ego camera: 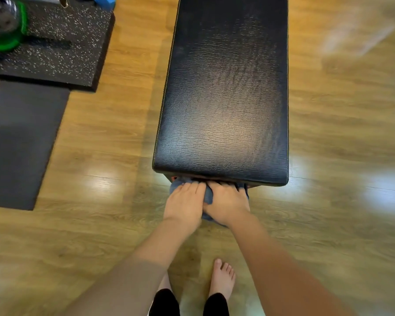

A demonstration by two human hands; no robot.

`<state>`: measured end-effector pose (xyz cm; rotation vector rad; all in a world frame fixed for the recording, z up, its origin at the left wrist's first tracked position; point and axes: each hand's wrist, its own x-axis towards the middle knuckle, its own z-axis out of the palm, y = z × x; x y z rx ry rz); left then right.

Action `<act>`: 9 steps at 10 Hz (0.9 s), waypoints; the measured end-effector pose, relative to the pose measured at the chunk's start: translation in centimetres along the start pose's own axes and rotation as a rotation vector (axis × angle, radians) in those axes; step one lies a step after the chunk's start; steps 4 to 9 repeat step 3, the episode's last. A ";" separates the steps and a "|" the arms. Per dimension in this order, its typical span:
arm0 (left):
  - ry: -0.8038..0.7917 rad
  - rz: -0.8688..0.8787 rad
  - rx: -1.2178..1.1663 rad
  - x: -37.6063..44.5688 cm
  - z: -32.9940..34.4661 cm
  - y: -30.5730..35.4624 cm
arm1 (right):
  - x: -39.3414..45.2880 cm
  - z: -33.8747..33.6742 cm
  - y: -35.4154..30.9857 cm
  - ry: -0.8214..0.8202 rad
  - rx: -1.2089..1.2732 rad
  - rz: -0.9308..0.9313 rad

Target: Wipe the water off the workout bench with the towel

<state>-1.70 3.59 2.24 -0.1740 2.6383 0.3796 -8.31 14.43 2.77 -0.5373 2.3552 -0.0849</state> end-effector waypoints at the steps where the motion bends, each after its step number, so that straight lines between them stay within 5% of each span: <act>1: -0.077 -0.060 -0.038 0.4 -1.7 0.6 | -0.9 0.1 0.2 -0.057 -0.022 -0.038; 3: -0.068 -0.021 -0.344 -1.2 -5.5 -1.5 | -4.2 -3.6 0.4 0.078 0.237 -0.096; 9: -0.068 -0.021 -0.344 -1.2 -5.5 -1.5 | -4.2 -3.6 0.4 0.078 0.237 -0.096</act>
